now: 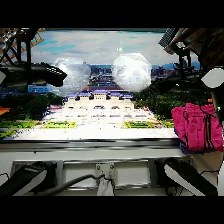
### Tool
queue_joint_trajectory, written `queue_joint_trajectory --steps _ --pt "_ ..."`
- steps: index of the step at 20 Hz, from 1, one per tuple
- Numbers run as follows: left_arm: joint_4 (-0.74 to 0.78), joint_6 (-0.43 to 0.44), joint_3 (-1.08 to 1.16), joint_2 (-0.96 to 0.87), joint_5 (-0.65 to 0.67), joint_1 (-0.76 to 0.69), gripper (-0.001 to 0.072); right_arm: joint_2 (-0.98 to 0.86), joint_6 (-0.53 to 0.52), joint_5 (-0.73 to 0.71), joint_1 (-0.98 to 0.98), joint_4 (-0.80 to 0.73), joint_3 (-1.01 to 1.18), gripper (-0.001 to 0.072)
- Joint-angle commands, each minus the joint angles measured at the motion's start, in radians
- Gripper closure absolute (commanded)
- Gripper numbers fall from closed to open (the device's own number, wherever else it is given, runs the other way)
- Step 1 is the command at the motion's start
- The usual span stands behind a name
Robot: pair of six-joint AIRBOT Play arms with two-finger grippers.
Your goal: Fold the clothes and pants, and hang the long-sleeved shirts on hangers.
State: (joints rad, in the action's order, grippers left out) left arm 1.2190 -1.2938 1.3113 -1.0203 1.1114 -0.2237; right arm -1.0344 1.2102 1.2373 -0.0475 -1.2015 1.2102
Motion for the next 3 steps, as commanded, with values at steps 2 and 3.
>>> queue_joint_trajectory --steps 2,3 --pt "0.000 0.000 0.001 0.000 0.000 -0.001 0.0484 0.001 0.000 0.000 -0.001 0.000 0.001 0.0205" --pt "0.000 0.000 0.001 0.000 0.000 -0.001 0.0484 0.001 0.000 0.000 -0.001 0.000 0.001 0.0205"
